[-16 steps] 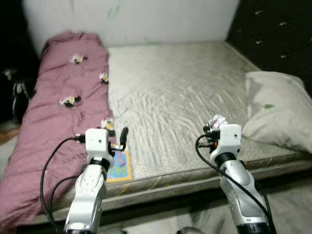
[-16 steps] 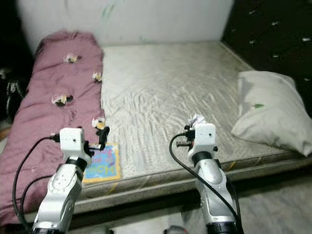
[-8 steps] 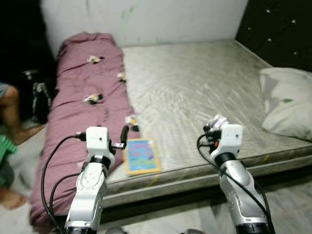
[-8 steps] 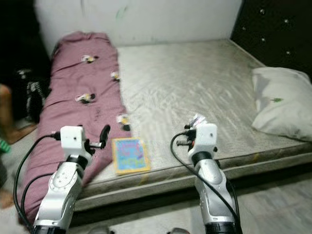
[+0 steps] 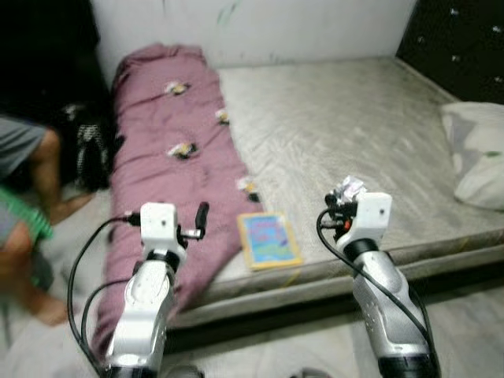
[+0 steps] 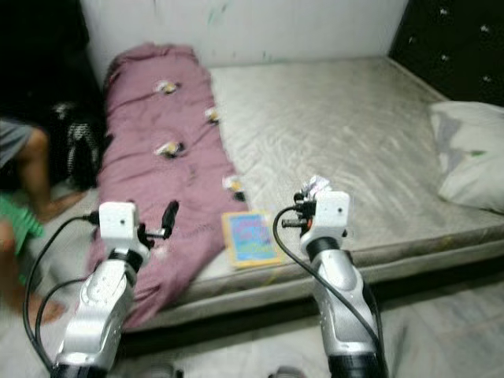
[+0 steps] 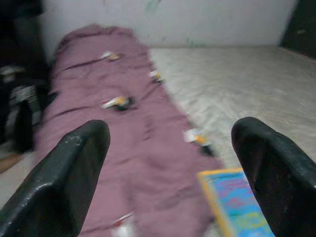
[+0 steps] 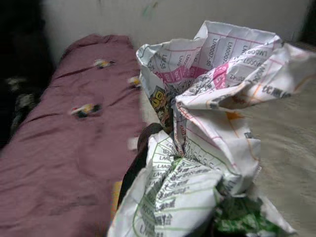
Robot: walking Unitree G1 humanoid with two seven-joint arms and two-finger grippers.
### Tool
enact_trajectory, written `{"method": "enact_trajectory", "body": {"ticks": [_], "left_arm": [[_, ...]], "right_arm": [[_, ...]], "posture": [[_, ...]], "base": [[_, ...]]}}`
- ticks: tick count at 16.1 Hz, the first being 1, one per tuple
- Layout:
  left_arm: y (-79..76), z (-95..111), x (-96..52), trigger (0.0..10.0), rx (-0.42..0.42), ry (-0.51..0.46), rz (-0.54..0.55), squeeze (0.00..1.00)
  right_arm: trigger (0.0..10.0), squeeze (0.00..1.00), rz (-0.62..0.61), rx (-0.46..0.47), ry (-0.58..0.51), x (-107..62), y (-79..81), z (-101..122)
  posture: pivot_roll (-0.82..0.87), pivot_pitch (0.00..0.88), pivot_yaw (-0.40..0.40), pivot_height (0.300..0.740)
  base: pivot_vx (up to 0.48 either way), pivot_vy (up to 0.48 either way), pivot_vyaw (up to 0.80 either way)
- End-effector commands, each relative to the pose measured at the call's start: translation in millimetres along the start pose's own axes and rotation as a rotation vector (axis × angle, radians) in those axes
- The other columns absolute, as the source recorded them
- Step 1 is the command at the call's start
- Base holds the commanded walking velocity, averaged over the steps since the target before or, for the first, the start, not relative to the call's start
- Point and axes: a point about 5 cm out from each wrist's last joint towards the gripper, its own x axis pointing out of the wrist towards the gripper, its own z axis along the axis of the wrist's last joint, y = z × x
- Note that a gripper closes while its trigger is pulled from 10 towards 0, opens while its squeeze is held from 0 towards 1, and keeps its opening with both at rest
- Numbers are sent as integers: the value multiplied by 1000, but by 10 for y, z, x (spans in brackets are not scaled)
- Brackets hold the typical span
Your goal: Clean up the room
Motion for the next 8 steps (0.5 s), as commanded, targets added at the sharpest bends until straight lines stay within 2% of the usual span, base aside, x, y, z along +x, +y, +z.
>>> {"method": "enact_trajectory", "body": {"ticks": [1, 6, 8], "left_arm": [[27, 43, 8, 10000, 9, -22, 6, 0], [27, 53, 6, 10000, 28, -32, 2, 0], [29, 55, 13, 10000, 30, -34, 5, 0]], "right_arm": [[10000, 0, 19, 9, -27, 37, 31, 72], [10000, 0, 33, -13, -31, 48, 37, 90], [10000, 0, 51, -43, -43, 61, 53, 109]], "posture": [[-36, 0, -24, 740], [-37, 0, -25, 740], [-36, 0, -27, 740]], "base": [[0, 480, 0], [0, 0, 0], [0, 0, 800]]}}
